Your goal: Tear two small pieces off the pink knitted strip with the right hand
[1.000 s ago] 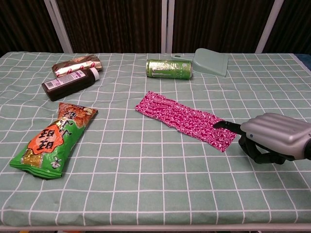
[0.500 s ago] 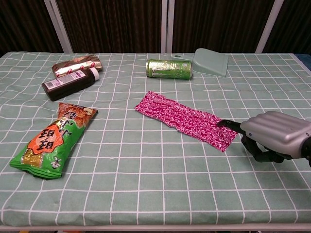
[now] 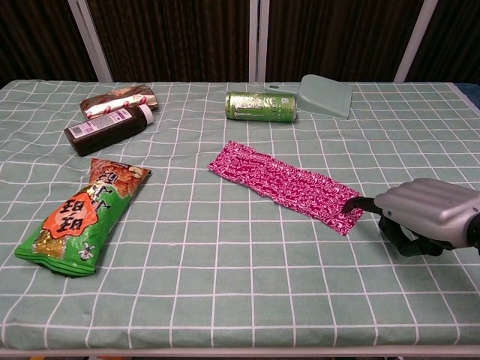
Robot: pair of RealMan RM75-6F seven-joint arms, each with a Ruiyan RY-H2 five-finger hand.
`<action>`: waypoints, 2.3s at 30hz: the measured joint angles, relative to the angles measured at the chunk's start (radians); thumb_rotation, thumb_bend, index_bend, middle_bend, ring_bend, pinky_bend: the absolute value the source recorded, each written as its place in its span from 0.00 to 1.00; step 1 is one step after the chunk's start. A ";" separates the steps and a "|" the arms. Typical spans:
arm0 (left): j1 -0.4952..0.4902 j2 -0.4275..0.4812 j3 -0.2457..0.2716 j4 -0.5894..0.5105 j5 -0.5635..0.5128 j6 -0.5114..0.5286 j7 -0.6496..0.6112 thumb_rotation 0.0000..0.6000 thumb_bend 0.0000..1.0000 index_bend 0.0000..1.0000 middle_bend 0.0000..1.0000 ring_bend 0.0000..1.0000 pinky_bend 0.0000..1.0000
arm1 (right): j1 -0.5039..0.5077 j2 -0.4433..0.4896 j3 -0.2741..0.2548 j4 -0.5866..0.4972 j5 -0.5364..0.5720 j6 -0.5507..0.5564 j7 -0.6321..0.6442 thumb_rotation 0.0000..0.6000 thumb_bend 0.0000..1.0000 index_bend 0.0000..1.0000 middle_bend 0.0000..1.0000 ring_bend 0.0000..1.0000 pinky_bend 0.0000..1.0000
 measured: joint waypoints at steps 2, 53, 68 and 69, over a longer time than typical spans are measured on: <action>0.001 0.001 0.000 0.000 -0.001 0.000 0.000 1.00 0.09 0.06 0.00 0.00 0.09 | 0.008 -0.003 -0.004 0.001 0.012 0.002 -0.005 1.00 1.00 0.15 0.93 0.89 0.79; -0.017 -0.004 0.002 -0.015 -0.006 -0.025 0.040 1.00 0.09 0.06 0.00 0.00 0.09 | -0.017 0.138 -0.046 0.076 0.066 0.061 0.175 1.00 1.00 0.16 0.93 0.89 0.79; -0.014 0.000 0.000 -0.011 -0.011 -0.021 0.028 1.00 0.09 0.06 0.00 0.00 0.09 | 0.050 0.060 -0.012 0.028 0.081 0.029 0.112 1.00 1.00 0.16 0.93 0.89 0.79; -0.014 0.000 0.000 -0.010 -0.011 -0.021 0.027 1.00 0.09 0.06 0.00 0.00 0.09 | 0.056 0.054 -0.009 0.030 0.087 0.026 0.107 1.00 1.00 0.15 0.93 0.89 0.79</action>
